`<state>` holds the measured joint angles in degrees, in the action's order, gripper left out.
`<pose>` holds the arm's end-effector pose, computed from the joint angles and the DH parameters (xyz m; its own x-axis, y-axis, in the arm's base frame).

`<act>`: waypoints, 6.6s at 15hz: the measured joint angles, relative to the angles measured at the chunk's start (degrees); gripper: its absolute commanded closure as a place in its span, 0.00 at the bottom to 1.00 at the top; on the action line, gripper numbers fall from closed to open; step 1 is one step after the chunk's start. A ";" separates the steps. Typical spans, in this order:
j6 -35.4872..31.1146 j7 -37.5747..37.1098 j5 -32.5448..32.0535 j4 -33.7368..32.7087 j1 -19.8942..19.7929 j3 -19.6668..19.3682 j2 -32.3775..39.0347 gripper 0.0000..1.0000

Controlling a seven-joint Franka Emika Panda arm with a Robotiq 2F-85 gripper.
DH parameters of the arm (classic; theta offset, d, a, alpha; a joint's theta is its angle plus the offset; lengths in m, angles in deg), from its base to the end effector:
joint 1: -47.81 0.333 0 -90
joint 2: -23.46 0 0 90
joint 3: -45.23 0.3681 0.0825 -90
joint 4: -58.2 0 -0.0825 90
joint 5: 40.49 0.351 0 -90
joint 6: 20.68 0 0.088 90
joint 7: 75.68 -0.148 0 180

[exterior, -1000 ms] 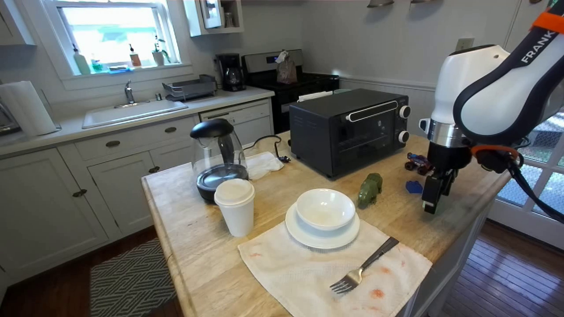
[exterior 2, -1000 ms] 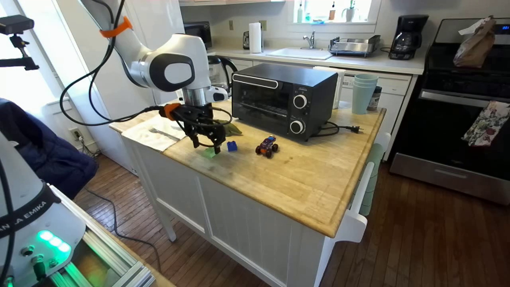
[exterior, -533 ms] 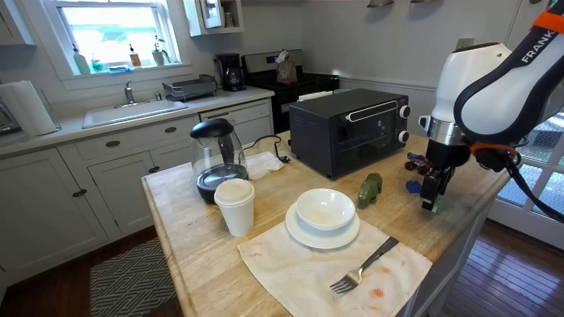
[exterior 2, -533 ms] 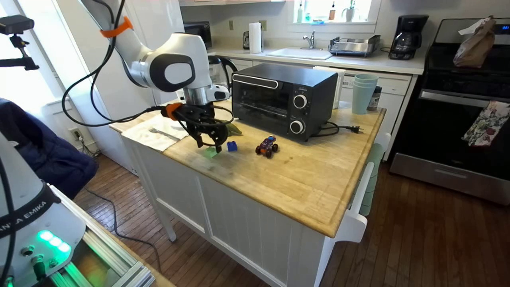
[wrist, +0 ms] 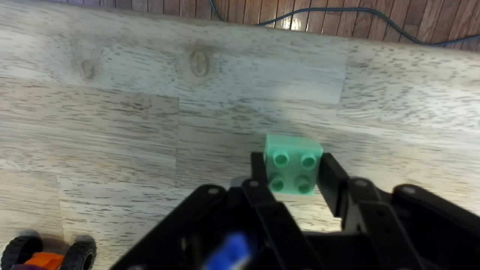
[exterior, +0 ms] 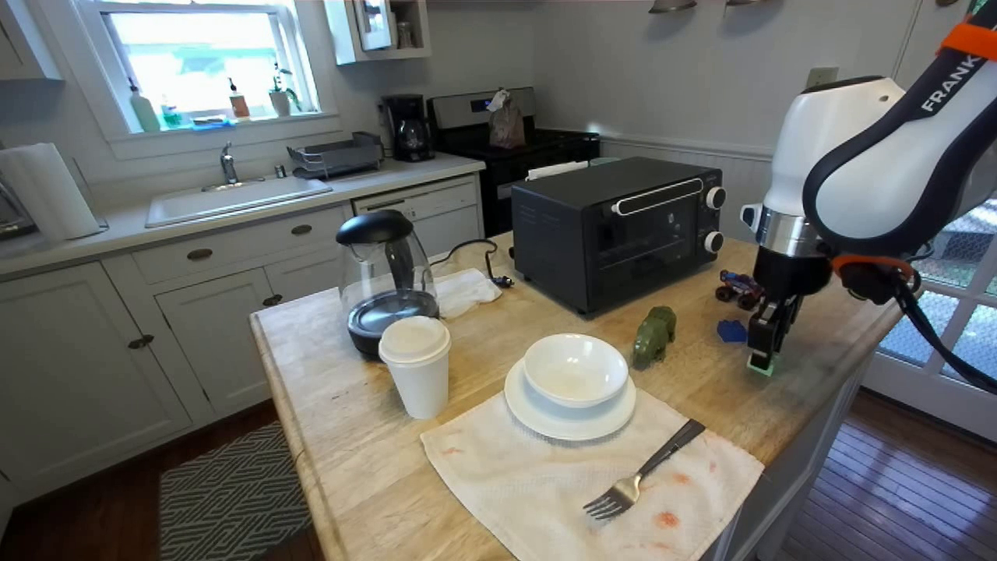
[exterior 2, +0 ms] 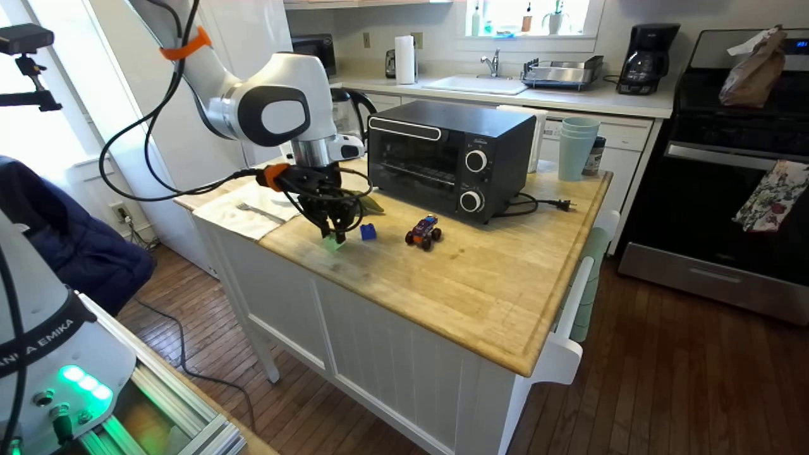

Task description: Pick up the lime green lego block and put it on the blue lego block

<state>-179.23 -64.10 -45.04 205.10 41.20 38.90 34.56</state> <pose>0.4381 -0.0995 0.2371 0.9986 0.0521 -0.0023 0.0522 -0.9973 0.0515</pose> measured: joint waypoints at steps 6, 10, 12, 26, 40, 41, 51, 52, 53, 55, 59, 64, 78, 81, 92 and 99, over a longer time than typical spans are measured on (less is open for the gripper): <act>-0.48 0.00 0.00 0.01 -0.10 0.00 0.02 0.89; -0.64 0.72 0.64 -0.12 -0.61 0.03 -0.66 0.89; -0.64 1.12 1.32 -0.18 -1.05 0.02 -1.76 0.89; 3.44 -8.34 4.52 -2.69 -1.74 -2.56 -4.89 0.64; 4.13 -9.80 4.73 -3.12 -1.61 -2.53 -4.49 0.89; 4.13 -10.57 4.77 -3.14 -1.58 -2.48 -4.40 0.89; 4.11 -13.88 13.61 -6.75 -1.80 -2.02 -0.91 0.89; 4.11 -14.39 13.89 -7.24 -1.89 -2.08 -0.52 0.89; 4.11 -14.90 14.08 -7.72 -1.99 -2.12 -0.13 0.89; 4.11 -16.16 14.20 -8.40 -2.18 -2.19 0.56 0.89; 4.15 -18.45 14.20 -9.28 -2.24 -2.28 1.77 0.89; 4.57 -21.10 14.22 -9.90 -2.25 -2.36 2.68 0.89; 6.24 -23.84 14.43 -11.51 -2.24 -2.35 3.68 0.89; 6.36 -23.86 14.60 -11.52 -2.23 -2.19 4.00 0.89; 7.62 -26.18 14.67 -12.53 -2.20 -2.16 4.58 0.89; 10.24 -30.01 14.67 -13.32 -2.16 -2.20 4.61 0.89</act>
<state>-168.99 -94.11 -30.37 191.77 39.04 36.71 39.16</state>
